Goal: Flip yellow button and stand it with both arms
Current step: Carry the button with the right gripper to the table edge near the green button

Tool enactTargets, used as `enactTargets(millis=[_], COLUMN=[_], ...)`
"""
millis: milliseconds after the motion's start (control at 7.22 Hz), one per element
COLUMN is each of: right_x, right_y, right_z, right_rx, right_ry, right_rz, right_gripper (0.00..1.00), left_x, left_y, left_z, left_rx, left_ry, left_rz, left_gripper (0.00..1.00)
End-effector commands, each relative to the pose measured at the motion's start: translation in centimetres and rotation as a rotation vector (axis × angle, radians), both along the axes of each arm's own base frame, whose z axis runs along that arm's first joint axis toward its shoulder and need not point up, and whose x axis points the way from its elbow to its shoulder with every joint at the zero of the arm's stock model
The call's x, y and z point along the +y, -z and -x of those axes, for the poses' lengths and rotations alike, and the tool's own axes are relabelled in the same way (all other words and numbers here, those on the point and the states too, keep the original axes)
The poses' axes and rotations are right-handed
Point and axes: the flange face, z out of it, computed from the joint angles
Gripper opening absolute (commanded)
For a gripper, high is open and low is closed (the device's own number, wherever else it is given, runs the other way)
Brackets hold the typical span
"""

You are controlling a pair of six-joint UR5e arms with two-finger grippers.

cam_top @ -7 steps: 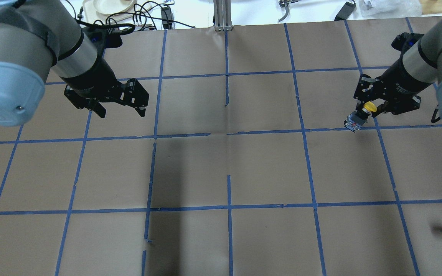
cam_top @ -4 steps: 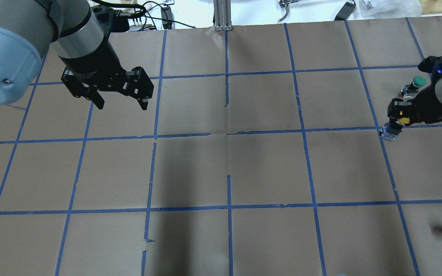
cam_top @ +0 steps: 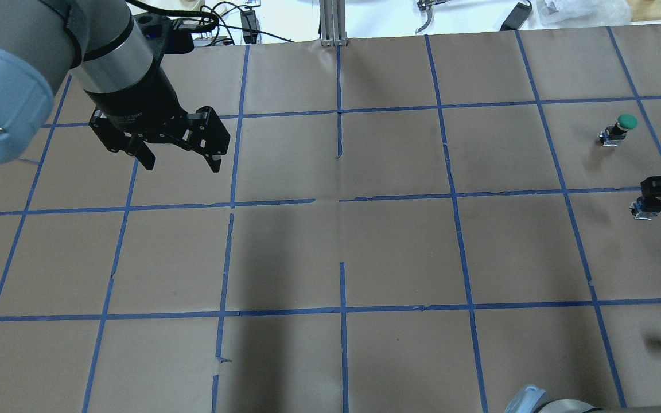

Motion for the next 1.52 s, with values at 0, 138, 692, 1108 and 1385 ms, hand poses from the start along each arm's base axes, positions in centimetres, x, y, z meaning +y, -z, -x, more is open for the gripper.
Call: enactTargets(millis=[0,138,692,1108,1385], right_x=[0.8,0.7,0.3,0.9,1.8], right_y=[2.1,2.2,3.8,3.8,4.3], right_z=[0.3,0.2,-0.1,0.9,2.4], right_rx=[0.065,0.059,-0.006,0.001,-0.017], right_ry=[-0.026,-0.029,-0.046,-0.020,0.012], right_rz=[0.051,0.057,0.072,0.062,0.058], right_gripper=[0.07,0.08,0.08,0.18,0.37], left_x=[-0.5,-0.6,-0.7,-0.7,-0.6], left_y=[0.3,0.4,0.4,0.5,0.4], left_z=[-0.2,-0.2,-0.6,-0.6,-0.6], left_rx=[0.003,0.005,0.007,0.008,0.009], left_ry=[0.014,0.013,0.004,0.001,-0.001], left_rz=[0.052,0.064,0.063,0.055,0.055], left_gripper=[1.00,1.00,1.00,1.00,1.00])
